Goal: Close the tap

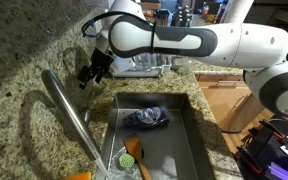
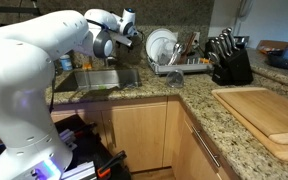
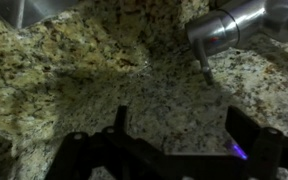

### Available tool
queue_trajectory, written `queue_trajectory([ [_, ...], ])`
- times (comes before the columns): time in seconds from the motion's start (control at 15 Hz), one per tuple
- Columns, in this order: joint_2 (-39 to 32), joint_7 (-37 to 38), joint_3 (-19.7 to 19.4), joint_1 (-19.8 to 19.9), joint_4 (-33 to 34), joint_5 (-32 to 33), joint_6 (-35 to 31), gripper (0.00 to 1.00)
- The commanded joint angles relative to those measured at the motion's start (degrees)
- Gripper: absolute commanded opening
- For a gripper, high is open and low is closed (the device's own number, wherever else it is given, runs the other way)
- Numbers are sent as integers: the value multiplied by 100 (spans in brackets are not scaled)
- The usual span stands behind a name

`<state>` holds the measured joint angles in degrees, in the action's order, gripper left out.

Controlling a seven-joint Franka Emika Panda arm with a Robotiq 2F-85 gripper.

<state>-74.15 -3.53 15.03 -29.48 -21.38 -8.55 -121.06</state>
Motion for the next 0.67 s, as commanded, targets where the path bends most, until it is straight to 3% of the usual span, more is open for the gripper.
queue_trajectory([
  [0.0,44,-64,-82,3,-70,33,246,100],
  [0.27,-93,-637,-186,-35,71,196,575,100],
  [0.6,-39,-1455,-323,-65,-49,484,287,100],
])
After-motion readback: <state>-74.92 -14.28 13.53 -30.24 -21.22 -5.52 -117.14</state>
